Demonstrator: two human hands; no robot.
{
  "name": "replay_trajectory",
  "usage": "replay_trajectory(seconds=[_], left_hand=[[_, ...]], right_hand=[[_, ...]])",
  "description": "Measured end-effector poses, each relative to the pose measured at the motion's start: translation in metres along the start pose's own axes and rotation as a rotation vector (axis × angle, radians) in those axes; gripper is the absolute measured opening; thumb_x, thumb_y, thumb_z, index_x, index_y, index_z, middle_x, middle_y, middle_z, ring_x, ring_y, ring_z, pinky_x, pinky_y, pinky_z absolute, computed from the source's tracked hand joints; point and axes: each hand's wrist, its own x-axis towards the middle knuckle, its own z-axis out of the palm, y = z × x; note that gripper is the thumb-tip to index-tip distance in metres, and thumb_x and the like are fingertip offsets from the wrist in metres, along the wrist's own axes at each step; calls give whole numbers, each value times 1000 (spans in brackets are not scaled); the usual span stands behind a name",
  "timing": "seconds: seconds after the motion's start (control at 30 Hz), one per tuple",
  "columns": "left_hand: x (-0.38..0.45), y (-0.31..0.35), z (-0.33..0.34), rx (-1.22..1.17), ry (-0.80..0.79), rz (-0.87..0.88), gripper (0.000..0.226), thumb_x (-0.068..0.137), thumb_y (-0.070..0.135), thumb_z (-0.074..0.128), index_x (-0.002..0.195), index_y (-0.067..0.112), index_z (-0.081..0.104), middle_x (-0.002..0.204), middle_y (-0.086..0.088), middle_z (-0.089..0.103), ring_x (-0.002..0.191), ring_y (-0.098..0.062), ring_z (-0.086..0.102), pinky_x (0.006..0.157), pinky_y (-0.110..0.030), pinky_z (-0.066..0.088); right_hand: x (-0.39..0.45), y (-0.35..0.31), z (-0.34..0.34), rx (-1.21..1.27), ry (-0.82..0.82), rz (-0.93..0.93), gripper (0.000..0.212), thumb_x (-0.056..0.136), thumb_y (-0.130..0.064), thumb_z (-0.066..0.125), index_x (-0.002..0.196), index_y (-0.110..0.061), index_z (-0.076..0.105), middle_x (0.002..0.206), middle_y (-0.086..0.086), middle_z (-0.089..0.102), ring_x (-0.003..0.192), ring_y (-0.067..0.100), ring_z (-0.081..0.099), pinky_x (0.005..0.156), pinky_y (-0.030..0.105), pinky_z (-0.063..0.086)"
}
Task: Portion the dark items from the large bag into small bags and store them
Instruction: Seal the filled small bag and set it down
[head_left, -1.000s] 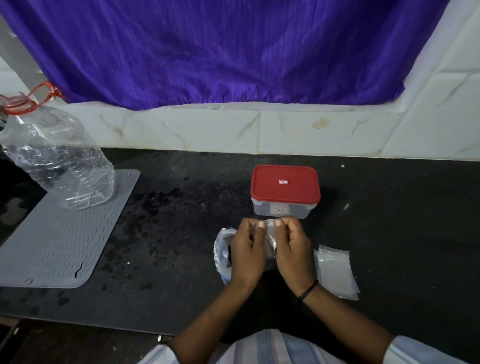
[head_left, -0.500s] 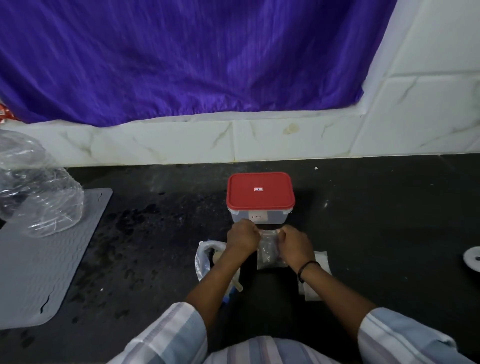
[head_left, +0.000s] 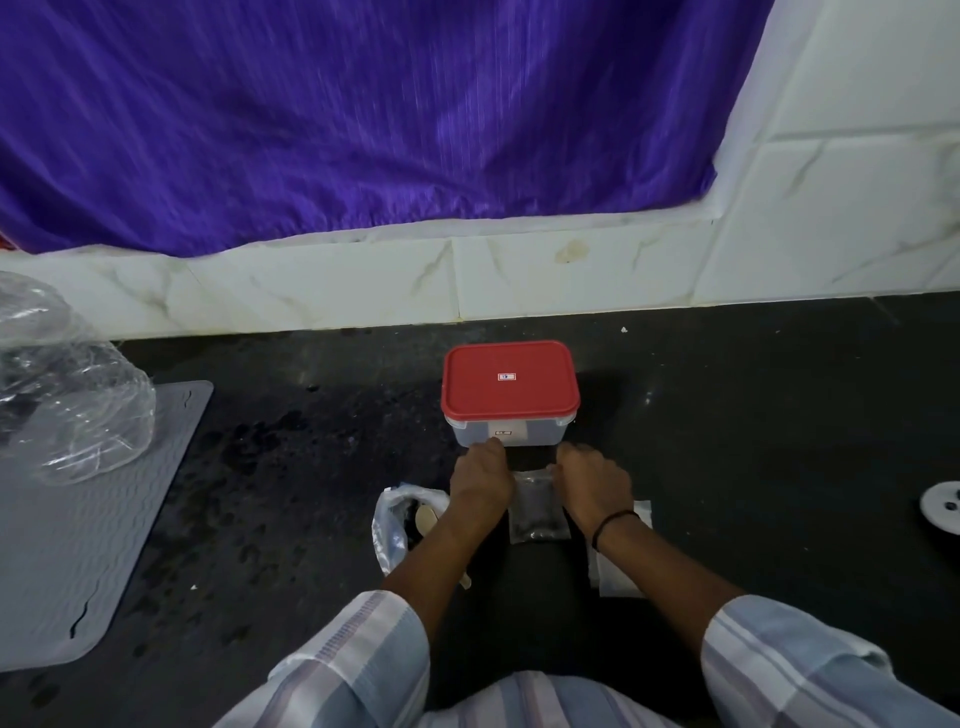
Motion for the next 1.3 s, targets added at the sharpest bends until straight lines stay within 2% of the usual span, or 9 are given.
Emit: replay_trajectory(seconds=[0.17, 0.27, 0.4, 0.53, 0.67, 0.8, 0.93, 1.17, 1.3], left_hand=[[-4, 26, -1, -84, 158, 188, 16, 96, 19, 59, 100, 4, 63, 102, -15, 67, 92, -32, 66, 75, -40, 53], [-7, 42, 4, -185, 101, 280, 8, 94, 17, 62, 93, 10, 66, 96, -8, 68, 87, -23, 66, 77, -39, 56], [-13, 59, 15, -236, -29, 339, 7, 94, 20, 66, 92, 14, 68, 92, -3, 68, 82, -17, 65, 77, -35, 57], [-19, 67, 28, -209, -133, 329, 9, 92, 22, 67, 96, 14, 68, 97, -5, 68, 89, -18, 65, 81, -37, 57], [-25, 70, 39, -159, -169, 300, 21, 89, 28, 70, 103, 15, 62, 102, -5, 65, 94, -21, 63, 84, -39, 56], [-28, 71, 40, -143, -156, 297, 23, 91, 24, 68, 106, 17, 53, 105, -6, 62, 96, -21, 61, 82, -34, 53], [-31, 70, 42, -165, -129, 329, 28, 89, 20, 68, 108, 17, 48, 107, -8, 61, 96, -23, 60, 81, -34, 50], [-33, 65, 45, -55, -148, 409, 12, 94, 19, 63, 105, 16, 63, 118, -7, 57, 106, -24, 59, 90, -32, 48], [-37, 66, 46, -4, -134, 462, 12, 98, 20, 56, 103, 14, 65, 117, -8, 55, 101, -23, 59, 90, -35, 51]], right_hand=[[-10, 19, -16, 121, 106, -25, 21, 95, -31, 55, 79, -19, 50, 82, -1, 57, 71, 17, 57, 55, 27, 35], [-19, 37, -23, 151, 163, 40, 21, 94, -32, 57, 78, -19, 53, 76, -4, 55, 65, 12, 53, 51, 25, 35], [-38, 61, -27, 133, 153, 166, 19, 94, -37, 57, 84, -21, 55, 83, -3, 55, 71, 11, 54, 58, 28, 46], [-60, 80, -22, 91, 63, 269, 22, 93, -42, 54, 96, -20, 54, 97, -1, 58, 84, 18, 59, 68, 34, 51], [-76, 85, -13, 126, 10, 270, 22, 93, -40, 55, 104, -21, 57, 100, -2, 62, 92, 18, 62, 69, 28, 45], [-81, 83, -6, 211, 53, 306, 8, 94, -23, 52, 94, -21, 60, 94, 1, 66, 86, 20, 64, 68, 33, 50], [-84, 84, -4, 290, 116, 288, 14, 92, -17, 48, 90, -24, 61, 90, -2, 64, 82, 18, 62, 69, 39, 53], [-85, 85, 1, 79, -49, 195, 23, 95, -25, 50, 117, -25, 55, 114, 2, 51, 103, 20, 54, 80, 33, 51], [-83, 82, -2, 53, -65, 187, 18, 95, -25, 48, 113, -23, 52, 115, 3, 49, 103, 21, 53, 81, 33, 51]])
